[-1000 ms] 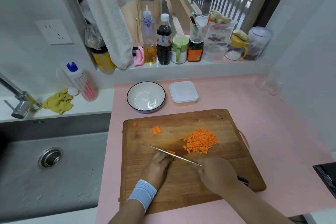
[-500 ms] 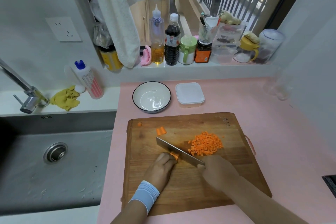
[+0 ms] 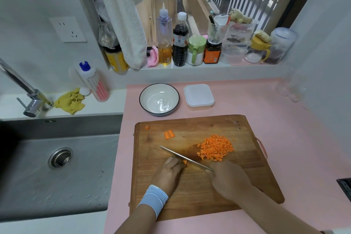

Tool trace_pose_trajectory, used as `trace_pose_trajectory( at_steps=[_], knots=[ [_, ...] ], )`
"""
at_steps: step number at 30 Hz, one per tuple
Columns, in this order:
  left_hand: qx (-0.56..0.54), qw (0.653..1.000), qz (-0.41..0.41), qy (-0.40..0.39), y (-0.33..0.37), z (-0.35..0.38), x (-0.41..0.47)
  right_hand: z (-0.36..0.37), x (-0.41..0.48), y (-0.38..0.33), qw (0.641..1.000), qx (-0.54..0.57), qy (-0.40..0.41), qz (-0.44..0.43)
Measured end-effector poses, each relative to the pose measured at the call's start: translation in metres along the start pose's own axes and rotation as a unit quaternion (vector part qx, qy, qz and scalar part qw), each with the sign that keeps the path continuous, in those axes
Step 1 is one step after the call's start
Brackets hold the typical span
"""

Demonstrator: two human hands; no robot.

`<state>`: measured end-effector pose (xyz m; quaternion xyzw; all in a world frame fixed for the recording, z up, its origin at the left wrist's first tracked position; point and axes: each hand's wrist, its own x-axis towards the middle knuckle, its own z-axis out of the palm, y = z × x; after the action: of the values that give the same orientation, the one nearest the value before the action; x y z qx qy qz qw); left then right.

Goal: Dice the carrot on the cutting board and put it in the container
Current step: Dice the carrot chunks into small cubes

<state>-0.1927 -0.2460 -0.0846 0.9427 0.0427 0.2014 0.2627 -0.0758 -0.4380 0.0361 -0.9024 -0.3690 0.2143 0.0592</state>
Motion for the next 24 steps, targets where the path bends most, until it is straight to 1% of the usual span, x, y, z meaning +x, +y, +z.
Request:
trace_pose_trajectory(
  at_steps=[7,15,18,24],
  knots=[
    [-0.009,0.999,0.027,0.028,0.001,0.000,0.003,-0.001,0.001,-0.010,0.999,0.018,-0.026,0.020],
    [-0.003,1.000,0.008,0.011,0.000,0.002,0.001,-0.007,0.012,-0.023,0.995,0.065,-0.062,0.050],
    [0.002,1.000,0.005,0.003,0.002,0.001,0.001,-0.008,0.012,-0.021,0.994,0.072,-0.059,0.052],
    [0.004,1.000,-0.008,-0.001,0.003,0.000,0.000,-0.004,0.009,-0.019,0.997,0.057,-0.046,0.028]
  ],
)
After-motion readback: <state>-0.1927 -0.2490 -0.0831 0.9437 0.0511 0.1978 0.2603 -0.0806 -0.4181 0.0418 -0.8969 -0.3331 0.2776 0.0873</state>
